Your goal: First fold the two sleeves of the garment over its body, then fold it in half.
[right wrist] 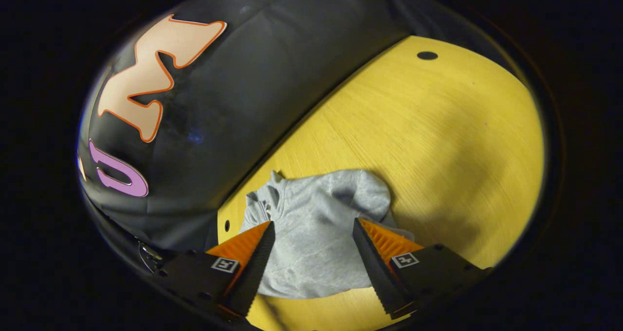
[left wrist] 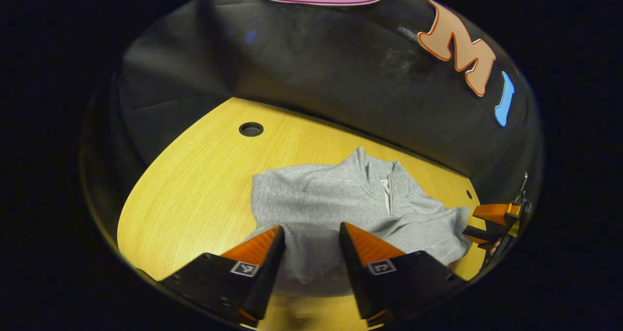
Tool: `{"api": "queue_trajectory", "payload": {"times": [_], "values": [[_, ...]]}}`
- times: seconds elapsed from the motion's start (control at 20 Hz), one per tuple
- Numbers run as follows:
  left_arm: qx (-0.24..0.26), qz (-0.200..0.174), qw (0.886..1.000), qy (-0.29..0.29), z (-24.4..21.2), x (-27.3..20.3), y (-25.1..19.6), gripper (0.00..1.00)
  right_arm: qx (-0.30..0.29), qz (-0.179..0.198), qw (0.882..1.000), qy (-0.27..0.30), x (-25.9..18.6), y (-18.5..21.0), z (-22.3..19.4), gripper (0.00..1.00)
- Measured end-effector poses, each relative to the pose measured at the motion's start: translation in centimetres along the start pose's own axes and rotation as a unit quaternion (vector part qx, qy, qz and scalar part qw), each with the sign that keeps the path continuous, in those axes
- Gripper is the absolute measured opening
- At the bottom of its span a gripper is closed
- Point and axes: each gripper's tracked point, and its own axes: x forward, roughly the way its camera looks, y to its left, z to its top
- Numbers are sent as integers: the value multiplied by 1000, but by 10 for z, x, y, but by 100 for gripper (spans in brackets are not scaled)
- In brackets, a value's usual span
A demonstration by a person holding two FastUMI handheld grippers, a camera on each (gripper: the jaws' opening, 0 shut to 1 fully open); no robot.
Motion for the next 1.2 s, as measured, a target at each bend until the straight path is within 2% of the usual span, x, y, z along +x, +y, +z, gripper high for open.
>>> {"api": "queue_trajectory", "payload": {"times": [0.05,0.1,0.35,0.4,0.45,0.5,0.6,0.65,0.7,0.75,0.8,0.95,1.0,1.05,1.2], "values": [[7,10,1000,-15,8,-1,2,86,-10,0,1000,-13,-7,1,6,98],[17,18,999,-33,17,-3,3,96,-20,2,999,-26,-13,4,11,98],[63,65,987,-134,72,-34,9,95,-86,-1,992,-92,-46,8,31,98],[69,71,984,-148,78,-42,8,95,-100,3,989,-109,-55,13,36,94],[73,75,982,-156,83,-52,5,95,-116,6,985,-126,-65,18,40,98],[79,77,980,-163,86,-61,3,94,-135,8,981,-142,-75,22,44,94],[89,84,976,-178,92,-86,-1,95,-174,18,969,-173,-99,35,49,94],[94,85,973,-194,98,-101,-5,95,-192,24,962,-190,-113,43,52,98],[99,85,969,-208,103,-113,-10,95,-211,27,955,-205,-126,49,54,94],[103,83,967,-219,105,-127,-15,95,-230,29,947,-223,-137,52,57,94],[109,83,964,-228,106,-140,-18,94,-249,30,937,-243,-149,56,59,98],[127,92,958,-241,106,-162,-26,95,-305,12,908,-288,-176,51,64,98],[134,95,955,-246,103,-173,-28,94,-317,8,901,-295,-183,50,63,94],[141,97,953,-251,101,-182,-30,94,-327,4,895,-304,-190,48,62,98],[169,108,942,-270,98,-203,-36,97,-353,2,876,-330,-207,50,55,98]]}}
